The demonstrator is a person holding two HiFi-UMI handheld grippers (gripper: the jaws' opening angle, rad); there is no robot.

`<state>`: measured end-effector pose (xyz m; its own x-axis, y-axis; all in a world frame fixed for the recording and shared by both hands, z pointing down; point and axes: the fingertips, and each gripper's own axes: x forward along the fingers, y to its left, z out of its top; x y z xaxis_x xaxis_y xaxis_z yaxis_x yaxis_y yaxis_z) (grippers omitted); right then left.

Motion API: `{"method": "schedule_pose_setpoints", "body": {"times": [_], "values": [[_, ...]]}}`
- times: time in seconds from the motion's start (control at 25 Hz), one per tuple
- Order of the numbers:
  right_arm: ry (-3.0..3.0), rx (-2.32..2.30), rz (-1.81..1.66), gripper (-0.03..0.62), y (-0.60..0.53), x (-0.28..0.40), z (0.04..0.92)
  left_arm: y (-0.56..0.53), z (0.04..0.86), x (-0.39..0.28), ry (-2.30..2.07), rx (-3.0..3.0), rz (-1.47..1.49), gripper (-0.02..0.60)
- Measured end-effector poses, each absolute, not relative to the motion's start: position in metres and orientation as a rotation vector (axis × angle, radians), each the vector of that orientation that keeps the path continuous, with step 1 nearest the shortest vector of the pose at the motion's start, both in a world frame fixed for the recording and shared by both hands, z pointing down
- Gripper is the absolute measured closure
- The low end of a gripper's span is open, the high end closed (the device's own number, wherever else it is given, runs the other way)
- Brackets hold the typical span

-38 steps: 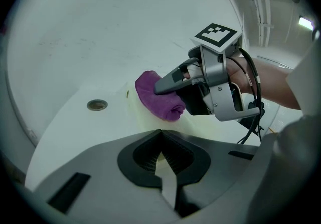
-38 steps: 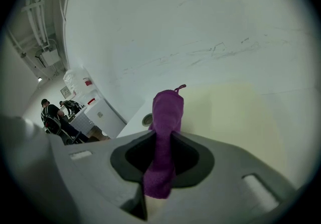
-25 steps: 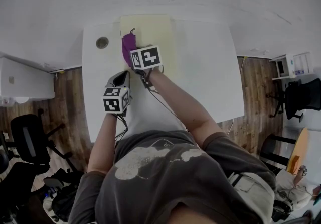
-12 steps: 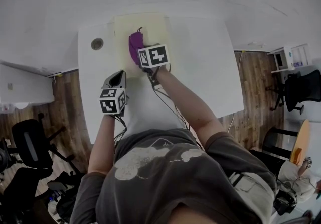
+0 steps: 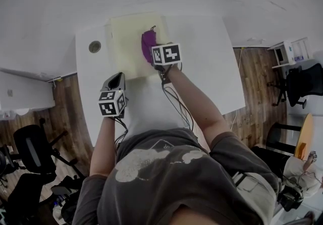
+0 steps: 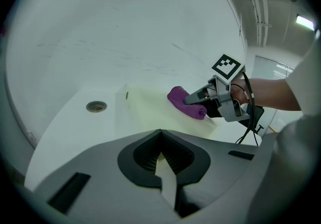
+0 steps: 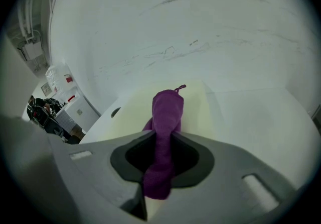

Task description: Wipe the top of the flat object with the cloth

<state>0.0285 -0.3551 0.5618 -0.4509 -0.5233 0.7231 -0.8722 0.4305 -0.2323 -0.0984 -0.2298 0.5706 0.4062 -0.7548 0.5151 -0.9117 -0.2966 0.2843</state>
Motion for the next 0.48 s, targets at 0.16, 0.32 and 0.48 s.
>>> {"method": "schedule_pose_setpoints", "body": {"times": [0.16,0.32,0.48], "values": [[-2.108,1.208,0.826,0.519,-0.358,0.051,0.561,-0.229,0.570,-0.099,-1.415,2.130,0.382,0.583],[-2.087,1.250,0.839,0.519,-0.361,0.071,0.562,-0.230,0.570,-0.099,-1.413,2.130,0.381,0.583],[-2.069,1.298,0.855,0.519,-0.361,0.089,0.561,-0.229,0.570,-0.098,-1.413,2.142,0.400,0.583]]}}
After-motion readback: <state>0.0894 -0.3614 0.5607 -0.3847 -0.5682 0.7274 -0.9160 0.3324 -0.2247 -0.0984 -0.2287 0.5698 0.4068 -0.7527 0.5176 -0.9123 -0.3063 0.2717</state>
